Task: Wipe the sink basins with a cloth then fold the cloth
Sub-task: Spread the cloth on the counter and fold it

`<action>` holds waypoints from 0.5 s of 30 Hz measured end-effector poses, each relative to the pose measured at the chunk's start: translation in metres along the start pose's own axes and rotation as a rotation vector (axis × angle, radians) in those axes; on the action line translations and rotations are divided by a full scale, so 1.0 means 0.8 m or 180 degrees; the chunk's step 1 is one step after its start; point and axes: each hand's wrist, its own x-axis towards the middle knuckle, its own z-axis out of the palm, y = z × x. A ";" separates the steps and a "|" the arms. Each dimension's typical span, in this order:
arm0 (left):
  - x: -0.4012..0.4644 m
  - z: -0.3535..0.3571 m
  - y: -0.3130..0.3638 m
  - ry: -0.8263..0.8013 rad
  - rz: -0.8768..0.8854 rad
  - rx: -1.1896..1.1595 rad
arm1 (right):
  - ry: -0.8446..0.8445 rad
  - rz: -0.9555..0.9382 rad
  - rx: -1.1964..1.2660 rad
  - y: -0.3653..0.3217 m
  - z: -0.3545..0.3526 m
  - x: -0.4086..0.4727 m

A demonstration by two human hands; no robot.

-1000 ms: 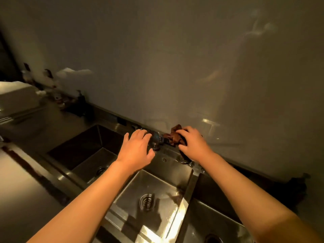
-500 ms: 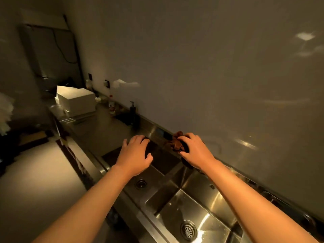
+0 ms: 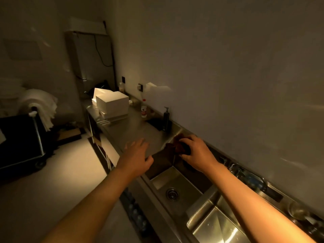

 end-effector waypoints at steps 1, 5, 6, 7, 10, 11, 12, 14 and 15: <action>0.003 -0.001 -0.012 0.0001 -0.0052 -0.0001 | -0.0007 -0.0033 0.0017 -0.006 0.006 0.011; 0.019 -0.001 -0.057 0.0034 -0.0219 0.0007 | -0.0039 -0.0139 0.0155 -0.018 0.029 0.060; 0.020 -0.003 -0.061 0.0039 -0.0222 0.0002 | -0.0035 -0.0141 0.0187 -0.018 0.030 0.065; 0.026 -0.004 -0.071 0.0035 -0.0252 0.0005 | -0.0049 -0.0147 0.0240 -0.019 0.035 0.078; 0.058 -0.006 -0.106 0.0105 -0.0426 -0.0006 | -0.0079 -0.0187 0.0392 -0.014 0.059 0.130; 0.070 -0.006 -0.117 0.0142 -0.0464 0.0022 | -0.0085 -0.0198 0.0441 -0.012 0.068 0.148; 0.083 -0.007 -0.126 0.0171 -0.0482 0.0051 | -0.0078 -0.0207 0.0482 -0.011 0.076 0.166; 0.113 -0.008 -0.140 0.0208 -0.0477 0.0100 | -0.0038 -0.0207 0.0582 -0.003 0.089 0.202; 0.129 -0.008 -0.146 0.0200 -0.0464 0.0115 | -0.0024 -0.0208 0.0637 0.001 0.095 0.219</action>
